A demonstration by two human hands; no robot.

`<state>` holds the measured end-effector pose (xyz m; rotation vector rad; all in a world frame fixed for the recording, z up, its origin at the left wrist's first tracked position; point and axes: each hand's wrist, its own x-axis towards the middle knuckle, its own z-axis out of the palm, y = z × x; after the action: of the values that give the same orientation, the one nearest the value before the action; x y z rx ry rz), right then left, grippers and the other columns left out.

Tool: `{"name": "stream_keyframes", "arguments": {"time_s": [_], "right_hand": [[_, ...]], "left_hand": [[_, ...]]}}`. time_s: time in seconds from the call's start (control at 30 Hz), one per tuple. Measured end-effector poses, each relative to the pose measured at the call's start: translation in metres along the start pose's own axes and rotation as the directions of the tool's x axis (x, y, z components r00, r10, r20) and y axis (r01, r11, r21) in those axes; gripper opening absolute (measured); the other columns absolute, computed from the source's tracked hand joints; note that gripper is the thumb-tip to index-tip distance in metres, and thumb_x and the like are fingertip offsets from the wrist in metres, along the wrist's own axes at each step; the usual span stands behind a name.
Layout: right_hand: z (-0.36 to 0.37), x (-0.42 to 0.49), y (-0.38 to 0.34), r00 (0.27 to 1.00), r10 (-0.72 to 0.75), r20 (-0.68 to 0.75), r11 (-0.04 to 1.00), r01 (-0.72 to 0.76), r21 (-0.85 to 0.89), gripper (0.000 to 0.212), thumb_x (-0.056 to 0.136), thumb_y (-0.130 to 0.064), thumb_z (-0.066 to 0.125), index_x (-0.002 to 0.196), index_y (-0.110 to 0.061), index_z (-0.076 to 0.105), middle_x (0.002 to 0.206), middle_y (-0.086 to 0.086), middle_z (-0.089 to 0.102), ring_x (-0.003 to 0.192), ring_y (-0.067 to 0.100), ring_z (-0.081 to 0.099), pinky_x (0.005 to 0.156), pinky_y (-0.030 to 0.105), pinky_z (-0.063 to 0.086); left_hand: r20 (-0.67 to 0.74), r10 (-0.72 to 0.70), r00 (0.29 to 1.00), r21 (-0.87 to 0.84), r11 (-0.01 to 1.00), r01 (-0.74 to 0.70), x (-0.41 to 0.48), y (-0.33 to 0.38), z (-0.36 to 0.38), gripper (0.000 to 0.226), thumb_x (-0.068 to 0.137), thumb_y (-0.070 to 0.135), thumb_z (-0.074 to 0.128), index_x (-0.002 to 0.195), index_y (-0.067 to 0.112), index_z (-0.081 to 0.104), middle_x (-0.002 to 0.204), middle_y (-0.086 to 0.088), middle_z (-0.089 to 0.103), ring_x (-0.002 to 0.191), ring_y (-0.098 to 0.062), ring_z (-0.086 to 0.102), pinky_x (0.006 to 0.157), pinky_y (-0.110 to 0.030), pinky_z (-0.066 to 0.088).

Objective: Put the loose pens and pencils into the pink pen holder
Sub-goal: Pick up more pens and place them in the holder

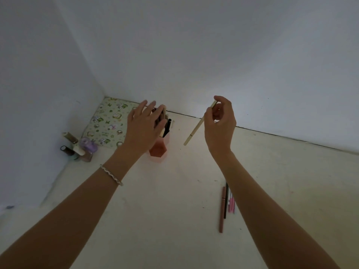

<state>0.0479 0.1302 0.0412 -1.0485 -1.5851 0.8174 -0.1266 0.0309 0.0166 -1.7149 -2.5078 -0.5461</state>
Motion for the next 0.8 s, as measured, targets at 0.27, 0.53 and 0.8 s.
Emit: {"name": "stream_keyframes", "arguments": {"time_s": [0.27, 0.53, 0.8], "right_hand": [[0.022, 0.006, -0.038, 0.977, -0.127, -0.171, 0.968, 0.16, 0.193, 0.028, 0.093, -0.005, 0.054, 0.118, -0.016, 0.054, 0.09, 0.002, 0.058, 0.077, 0.011, 0.057, 0.074, 0.018, 0.048], [0.048, -0.041, 0.0, 0.881, -0.318, 0.35, 0.904, 0.393, -0.167, 0.027, 0.091, -0.004, 0.059, 0.117, -0.002, 0.066, 0.1, 0.015, 0.062, 0.089, 0.025, 0.06, 0.081, 0.039, 0.052], [-0.025, 0.0, 0.017, 0.994, -0.102, -0.031, 0.983, 0.097, -0.155, 0.041, 0.083, 0.002, 0.045, 0.118, -0.012, 0.06, 0.101, 0.002, 0.059, 0.083, 0.009, 0.055, 0.074, 0.017, 0.045]], "left_hand": [[-0.357, -0.167, 0.919, -0.255, 0.964, 0.076, 0.007, -0.007, -0.026, 0.045, 0.103, 0.031, 0.033, 0.141, 0.014, 0.05, 0.144, -0.01, 0.05, 0.137, -0.027, 0.039, 0.113, -0.044, 0.03], [-0.319, -0.217, 0.922, -0.413, 0.908, 0.071, -0.004, 0.019, -0.028, 0.037, 0.098, 0.018, 0.042, 0.131, 0.009, 0.056, 0.13, -0.006, 0.059, 0.124, -0.023, 0.047, 0.105, -0.035, 0.034], [0.242, -0.114, 0.964, -0.409, 0.889, 0.208, -0.038, 0.118, 0.032, 0.019, 0.09, 0.017, 0.056, 0.108, 0.02, 0.057, 0.101, 0.003, 0.063, 0.086, -0.011, 0.06, 0.075, -0.025, 0.049]]}}
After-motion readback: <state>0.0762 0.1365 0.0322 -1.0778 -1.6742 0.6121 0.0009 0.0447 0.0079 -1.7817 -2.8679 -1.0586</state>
